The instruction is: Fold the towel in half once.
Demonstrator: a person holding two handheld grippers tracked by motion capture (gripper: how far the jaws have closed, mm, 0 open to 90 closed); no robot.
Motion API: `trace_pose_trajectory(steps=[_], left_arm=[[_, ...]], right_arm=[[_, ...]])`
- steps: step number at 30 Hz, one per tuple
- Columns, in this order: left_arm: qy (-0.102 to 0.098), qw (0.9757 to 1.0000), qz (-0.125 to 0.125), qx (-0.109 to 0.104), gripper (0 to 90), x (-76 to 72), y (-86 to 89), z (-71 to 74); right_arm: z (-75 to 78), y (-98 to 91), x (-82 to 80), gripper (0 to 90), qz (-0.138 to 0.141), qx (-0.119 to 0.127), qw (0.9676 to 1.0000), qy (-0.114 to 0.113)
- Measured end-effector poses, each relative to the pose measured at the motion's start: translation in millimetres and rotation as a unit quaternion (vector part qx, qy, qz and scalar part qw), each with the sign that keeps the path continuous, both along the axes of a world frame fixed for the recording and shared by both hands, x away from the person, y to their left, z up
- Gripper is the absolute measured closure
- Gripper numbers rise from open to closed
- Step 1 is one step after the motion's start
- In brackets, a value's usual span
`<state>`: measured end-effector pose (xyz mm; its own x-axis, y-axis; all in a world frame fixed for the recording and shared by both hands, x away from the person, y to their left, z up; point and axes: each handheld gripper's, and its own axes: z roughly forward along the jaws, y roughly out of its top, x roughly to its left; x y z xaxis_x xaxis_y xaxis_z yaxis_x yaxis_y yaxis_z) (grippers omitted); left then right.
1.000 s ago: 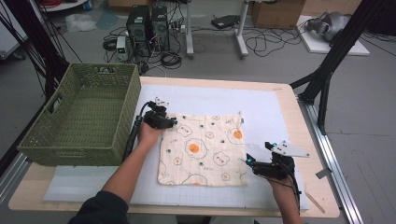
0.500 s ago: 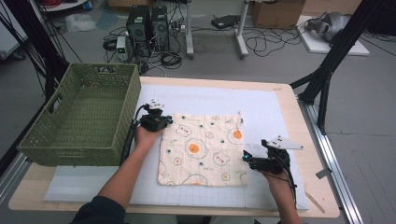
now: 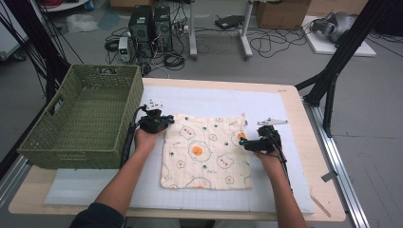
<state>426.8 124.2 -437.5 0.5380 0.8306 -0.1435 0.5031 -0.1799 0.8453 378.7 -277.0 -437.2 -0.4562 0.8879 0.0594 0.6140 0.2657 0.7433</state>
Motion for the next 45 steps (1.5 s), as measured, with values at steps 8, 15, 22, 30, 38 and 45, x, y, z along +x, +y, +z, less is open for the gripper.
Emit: trace_pose_trajectory(steps=[8, 15, 22, 30, 38, 45], left_arm=[[0.003, 1.0000, 0.000, 0.005, 85.7, -1.0, 0.4, 0.4], [0.004, 1.0000, 0.004, 0.006, 85.4, -1.5, 1.3, -0.1], [0.004, 0.9999, 0.013, 0.010, 86.1, 0.2, 0.7, -2.5], [-0.036, 0.9984, 0.037, -0.023, 86.2, -1.0, 8.1, 13.4], [-0.051, 0.9982, 0.011, -0.030, 86.0, -11.7, 9.0, 25.0], [-0.070, 0.9973, -0.006, -0.025, 86.0, -30.4, 11.0, 33.4]], right_arm=[[-3.5, 17.3, 39.7, 19.9, 0.009, -0.023, 0.9996, 0.015], [-8.7, 23.3, 56.4, 29.1, 0.000, -0.022, 0.9996, 0.017], [-4.3, 20.5, 56.1, 79.9, 0.019, -0.017, 0.9995, 0.020], [13.4, 16.3, 50.2, 86.5, 0.014, -0.002, 0.9985, -0.053], [21.9, 15.6, 38.5, 86.8, 0.030, 0.011, 0.9976, -0.061], [27.5, 10.2, 22.7, 87.4, 0.042, 0.024, 0.9970, -0.061]])
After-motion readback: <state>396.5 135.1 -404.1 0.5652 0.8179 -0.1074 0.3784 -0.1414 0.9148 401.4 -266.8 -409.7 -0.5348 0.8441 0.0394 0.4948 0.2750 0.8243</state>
